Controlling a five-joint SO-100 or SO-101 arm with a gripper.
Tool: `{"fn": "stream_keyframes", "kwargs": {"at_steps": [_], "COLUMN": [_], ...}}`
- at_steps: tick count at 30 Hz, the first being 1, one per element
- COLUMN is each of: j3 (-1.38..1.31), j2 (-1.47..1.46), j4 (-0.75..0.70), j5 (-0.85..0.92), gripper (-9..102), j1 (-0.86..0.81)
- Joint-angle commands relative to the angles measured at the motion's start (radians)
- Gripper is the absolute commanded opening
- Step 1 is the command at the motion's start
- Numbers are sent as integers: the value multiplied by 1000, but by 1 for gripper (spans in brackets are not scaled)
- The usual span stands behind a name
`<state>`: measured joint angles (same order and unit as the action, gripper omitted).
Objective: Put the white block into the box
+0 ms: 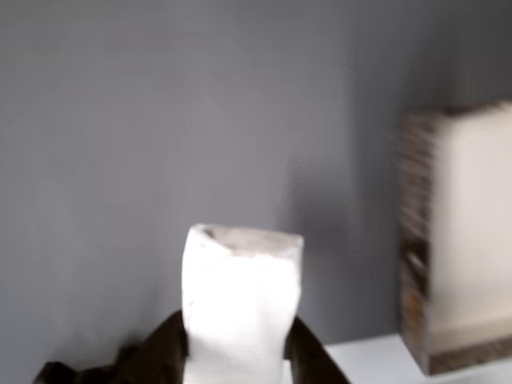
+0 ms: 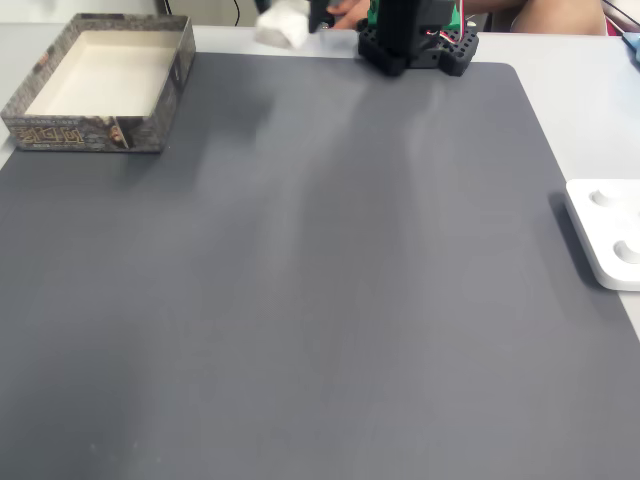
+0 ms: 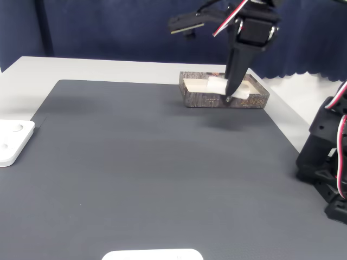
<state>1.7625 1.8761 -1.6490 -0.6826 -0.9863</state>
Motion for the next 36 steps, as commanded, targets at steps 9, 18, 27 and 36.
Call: {"fn": "stream_keyframes", "kwargs": {"at_steps": [9, 18, 27, 36], "j3": [-416, -801, -931, -971], "j2": [-342, -664, -842, -859], "j4": [-6, 20, 31, 28], "j5": [-175, -267, -282, -568], "gripper": [-2, -2, -2, -2], "j1": [-327, -426, -397, -380]}}
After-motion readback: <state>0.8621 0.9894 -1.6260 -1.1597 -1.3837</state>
